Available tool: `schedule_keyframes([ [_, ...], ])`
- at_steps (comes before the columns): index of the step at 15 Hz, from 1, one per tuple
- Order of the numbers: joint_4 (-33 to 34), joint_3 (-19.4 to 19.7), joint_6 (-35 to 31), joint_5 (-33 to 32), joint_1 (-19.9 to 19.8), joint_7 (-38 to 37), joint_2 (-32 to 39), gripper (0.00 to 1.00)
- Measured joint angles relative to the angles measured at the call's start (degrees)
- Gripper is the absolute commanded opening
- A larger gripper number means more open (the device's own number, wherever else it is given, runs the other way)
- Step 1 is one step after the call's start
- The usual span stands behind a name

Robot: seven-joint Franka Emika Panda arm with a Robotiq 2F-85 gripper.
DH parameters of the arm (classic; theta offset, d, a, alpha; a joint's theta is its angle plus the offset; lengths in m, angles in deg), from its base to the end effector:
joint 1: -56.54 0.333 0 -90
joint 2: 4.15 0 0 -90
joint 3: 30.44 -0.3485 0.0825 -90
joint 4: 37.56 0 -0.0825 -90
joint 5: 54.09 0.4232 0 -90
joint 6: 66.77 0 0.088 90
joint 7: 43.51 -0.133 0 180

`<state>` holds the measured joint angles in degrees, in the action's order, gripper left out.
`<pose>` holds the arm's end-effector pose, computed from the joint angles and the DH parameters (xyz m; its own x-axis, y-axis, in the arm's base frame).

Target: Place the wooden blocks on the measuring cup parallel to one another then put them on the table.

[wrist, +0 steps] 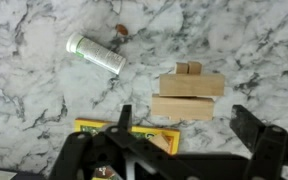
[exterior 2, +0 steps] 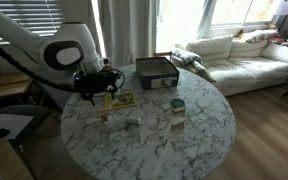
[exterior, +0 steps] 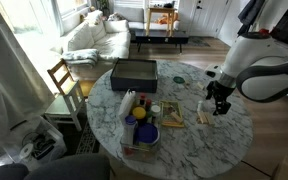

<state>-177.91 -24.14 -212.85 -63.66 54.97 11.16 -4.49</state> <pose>0.5123 -0.0710 0.2878 0.5827 0.8121 -0.0297 0.8068 -0.5736 0.1417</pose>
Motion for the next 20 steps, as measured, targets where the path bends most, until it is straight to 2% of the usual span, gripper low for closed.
schedule_keyframes([
  [4,-2.06,0.00,-5.62,3.39,-1.69,8.75,2.64,1.00],
  [15,-1.81,-0.47,-5.71,3.50,-2.15,8.88,3.25,1.00],
  [20,-2.07,-0.63,-5.71,5.76,-2.41,10.04,3.95,1.00],
])
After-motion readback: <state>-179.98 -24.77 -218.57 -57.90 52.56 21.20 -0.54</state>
